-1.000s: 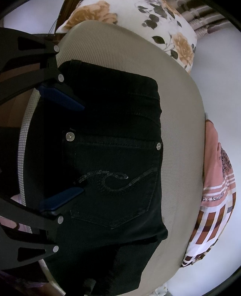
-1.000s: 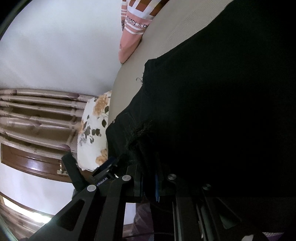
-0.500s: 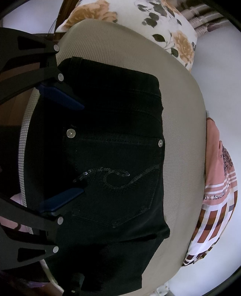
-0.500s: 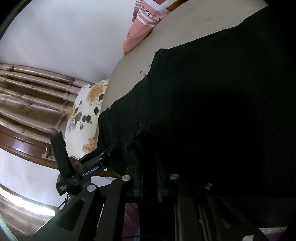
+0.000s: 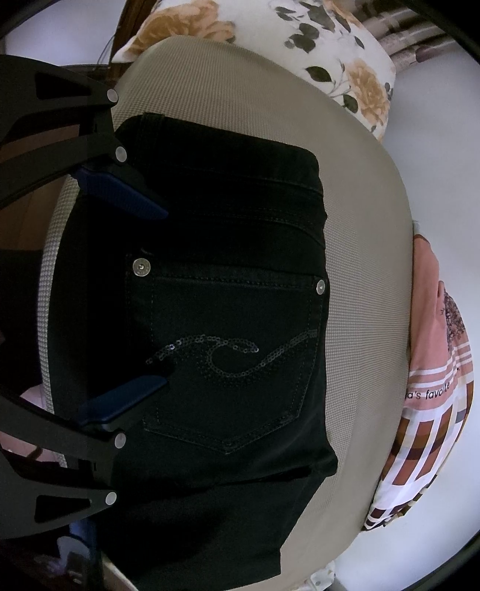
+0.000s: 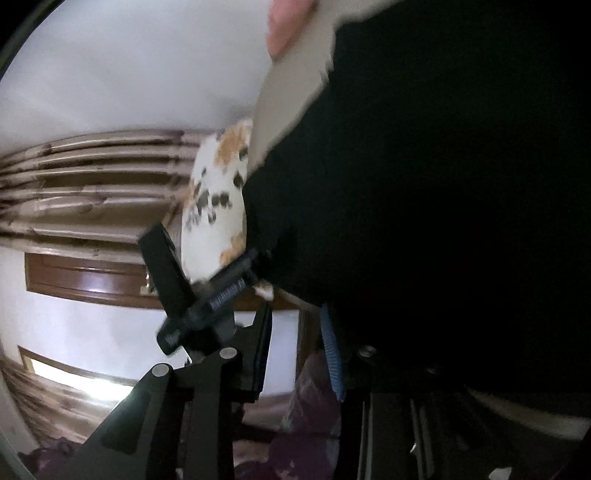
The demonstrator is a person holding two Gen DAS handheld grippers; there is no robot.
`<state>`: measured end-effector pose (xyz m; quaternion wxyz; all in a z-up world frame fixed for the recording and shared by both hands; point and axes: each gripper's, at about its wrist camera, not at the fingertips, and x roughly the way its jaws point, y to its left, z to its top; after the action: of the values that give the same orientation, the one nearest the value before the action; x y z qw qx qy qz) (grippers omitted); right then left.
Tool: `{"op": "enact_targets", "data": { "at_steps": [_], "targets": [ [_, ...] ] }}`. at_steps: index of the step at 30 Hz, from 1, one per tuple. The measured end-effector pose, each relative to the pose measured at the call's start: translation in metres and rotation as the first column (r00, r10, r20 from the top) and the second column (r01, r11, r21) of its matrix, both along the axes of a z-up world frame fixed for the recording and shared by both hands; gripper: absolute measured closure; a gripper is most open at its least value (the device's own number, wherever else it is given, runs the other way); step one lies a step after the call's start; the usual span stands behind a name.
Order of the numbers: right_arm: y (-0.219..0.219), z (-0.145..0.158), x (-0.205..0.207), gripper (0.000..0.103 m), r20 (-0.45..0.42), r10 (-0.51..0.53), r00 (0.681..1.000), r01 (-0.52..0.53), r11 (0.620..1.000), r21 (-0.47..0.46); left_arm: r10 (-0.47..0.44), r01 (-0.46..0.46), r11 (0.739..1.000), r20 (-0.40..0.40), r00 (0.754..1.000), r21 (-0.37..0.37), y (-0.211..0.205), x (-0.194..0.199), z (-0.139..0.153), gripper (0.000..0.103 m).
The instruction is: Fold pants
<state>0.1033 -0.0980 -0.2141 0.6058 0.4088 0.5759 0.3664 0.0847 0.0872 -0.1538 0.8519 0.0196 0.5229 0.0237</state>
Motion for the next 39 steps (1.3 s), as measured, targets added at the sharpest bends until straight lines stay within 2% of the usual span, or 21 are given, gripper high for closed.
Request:
{"op": "enact_targets", "data": {
  "at_steps": [4,6,7,8,10,13,18,20,21,23,26,30,32,34,37,39],
  "targets": [
    [-0.018,0.016,0.002,0.074,0.023,-0.055,0.998,0.051,0.989,0.139,0.002,-0.002,1.0,0.001,1.0,-0.02,0.004,0.0,0.003,0.017],
    [-0.039,0.032,0.003,0.068,0.071,-0.131,0.989,0.117,0.979,0.164,0.014,-0.014,0.999,0.002,1.0,-0.043,0.006,0.001,0.005,0.017],
    [-0.05,0.039,0.004,0.061,0.097,-0.169,0.981,0.155,0.978,0.14,0.02,-0.02,0.998,0.001,1.0,-0.056,0.007,0.001,0.005,0.017],
    [-0.057,0.043,0.005,0.059,0.116,-0.188,0.975,0.175,0.978,0.117,0.026,-0.026,0.997,0.001,1.0,-0.068,0.008,0.001,0.006,0.017],
    [-0.068,0.046,0.008,0.059,0.137,-0.212,0.968,0.204,0.976,0.072,0.034,-0.034,0.996,0.001,0.999,-0.087,0.01,0.002,0.007,0.017],
    [-0.066,0.042,0.009,0.059,0.133,-0.212,0.968,0.205,0.977,0.06,0.04,-0.039,0.994,0.002,0.999,-0.098,0.012,0.001,0.008,0.017],
    [-0.032,0.025,0.006,0.059,0.128,-0.106,0.986,0.108,0.994,-0.01,0.035,-0.035,0.995,0.002,0.999,-0.094,0.011,0.002,0.011,0.017],
    [-0.019,0.024,0.005,0.071,0.169,-0.043,0.985,0.062,0.992,-0.106,0.043,-0.042,0.996,0.011,0.999,-0.076,0.016,0.002,0.016,0.017],
    [-0.013,0.026,0.006,0.071,0.189,-0.011,0.982,0.039,0.989,-0.144,0.051,-0.049,0.996,0.021,0.998,-0.074,0.021,0.001,0.022,0.017],
    [-0.012,0.03,0.007,0.069,0.197,-0.002,0.98,0.03,0.99,-0.138,0.079,-0.074,0.992,0.041,0.996,-0.105,0.039,0.001,0.036,0.017],
    [-0.024,0.041,0.004,0.068,0.23,-0.046,0.972,0.062,0.996,-0.063,0.152,-0.136,0.972,0.068,0.986,-0.191,0.083,-0.006,0.057,0.017],
    [-0.041,0.051,0.001,0.06,0.254,-0.101,0.962,0.112,0.993,-0.027,0.189,-0.178,0.943,0.012,0.982,-0.282,0.137,-0.01,0.053,0.017],
    [-0.046,0.045,0.0,0.054,0.221,-0.131,0.966,0.135,0.991,-0.005,0.189,-0.195,0.905,-0.054,0.981,-0.378,0.162,-0.012,0.037,0.017],
    [-0.045,0.038,-0.001,0.053,0.183,-0.144,0.972,0.146,0.989,0.005,0.176,-0.202,0.87,-0.097,0.979,-0.45,0.175,-0.014,0.022,0.017],
    [-0.041,0.031,-0.003,0.052,0.145,-0.143,0.979,0.145,0.989,-0.003,0.145,-0.205,0.835,-0.156,0.977,-0.51,0.182,-0.013,0.002,0.018],
    [-0.035,0.035,-0.003,0.052,0.155,-0.132,0.979,0.137,0.99,-0.02,0.114,-0.205,0.792,-0.19,0.975,-0.576,0.181,-0.014,-0.009,0.018]
  ]
}}
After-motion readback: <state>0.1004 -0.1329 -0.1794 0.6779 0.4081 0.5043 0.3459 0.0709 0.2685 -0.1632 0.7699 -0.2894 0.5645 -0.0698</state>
